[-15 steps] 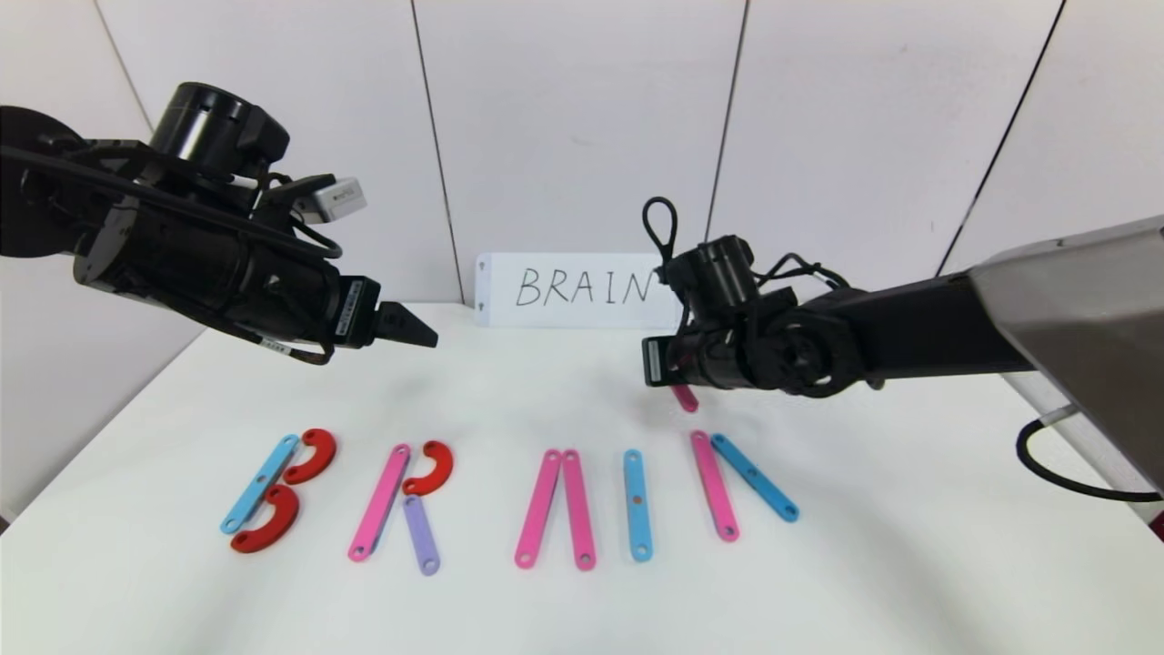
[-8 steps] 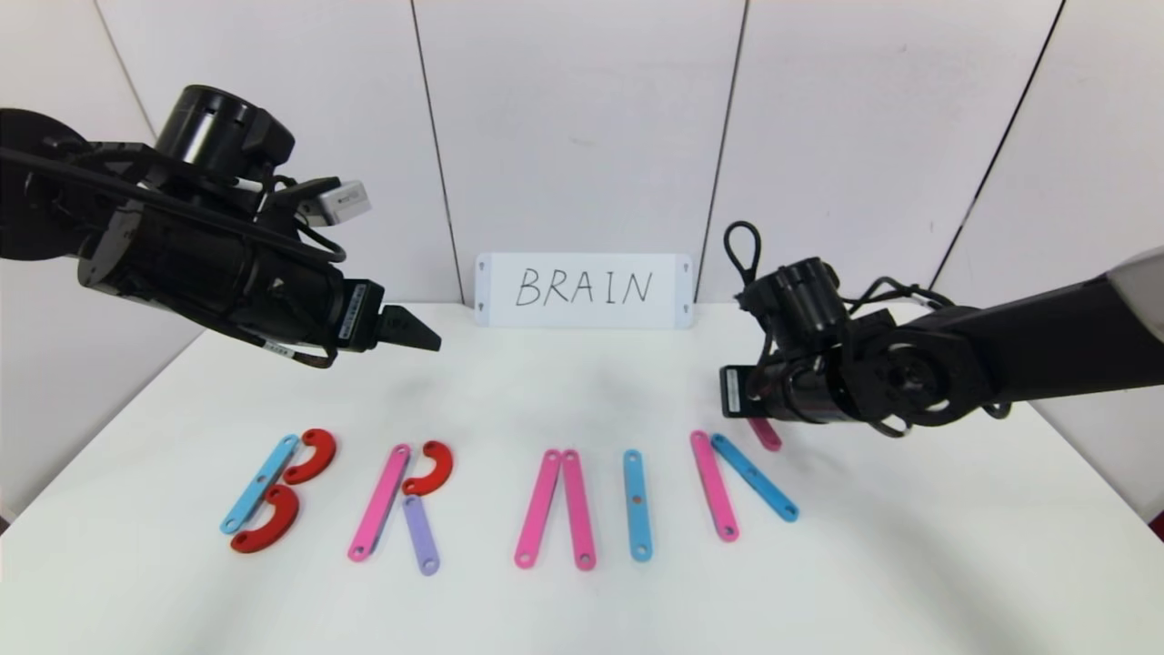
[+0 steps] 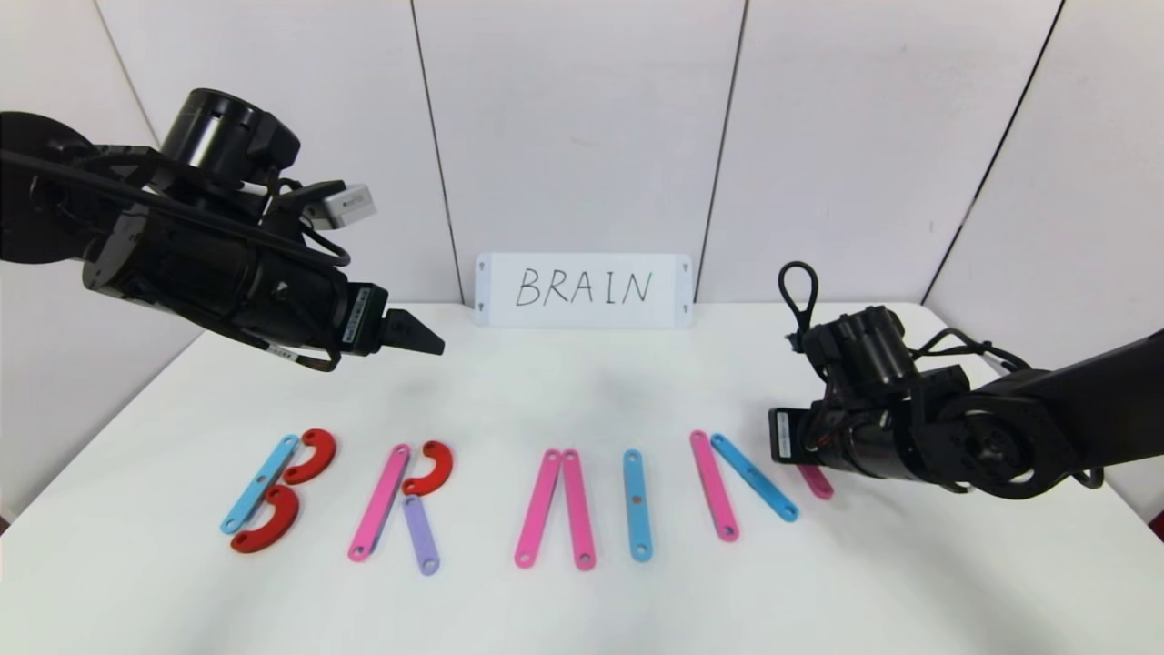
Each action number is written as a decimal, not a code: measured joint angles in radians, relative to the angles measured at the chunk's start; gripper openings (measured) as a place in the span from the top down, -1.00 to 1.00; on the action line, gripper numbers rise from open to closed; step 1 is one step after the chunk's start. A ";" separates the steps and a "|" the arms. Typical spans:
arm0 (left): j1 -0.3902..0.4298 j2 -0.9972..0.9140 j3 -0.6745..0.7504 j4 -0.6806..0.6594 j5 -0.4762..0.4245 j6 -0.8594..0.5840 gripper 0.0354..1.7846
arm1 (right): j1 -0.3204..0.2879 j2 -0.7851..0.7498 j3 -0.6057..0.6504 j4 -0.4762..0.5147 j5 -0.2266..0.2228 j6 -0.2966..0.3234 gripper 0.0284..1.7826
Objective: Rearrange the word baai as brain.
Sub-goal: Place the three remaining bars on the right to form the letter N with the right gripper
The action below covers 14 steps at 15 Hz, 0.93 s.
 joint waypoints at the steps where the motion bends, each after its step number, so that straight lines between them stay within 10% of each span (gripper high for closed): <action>1: 0.000 0.000 0.000 0.000 0.000 0.000 -0.95 | -0.003 0.000 0.009 -0.001 0.000 0.001 0.72; 14: 0.000 0.001 0.000 0.000 0.001 0.000 -0.95 | -0.015 0.021 0.039 -0.001 0.056 0.001 0.72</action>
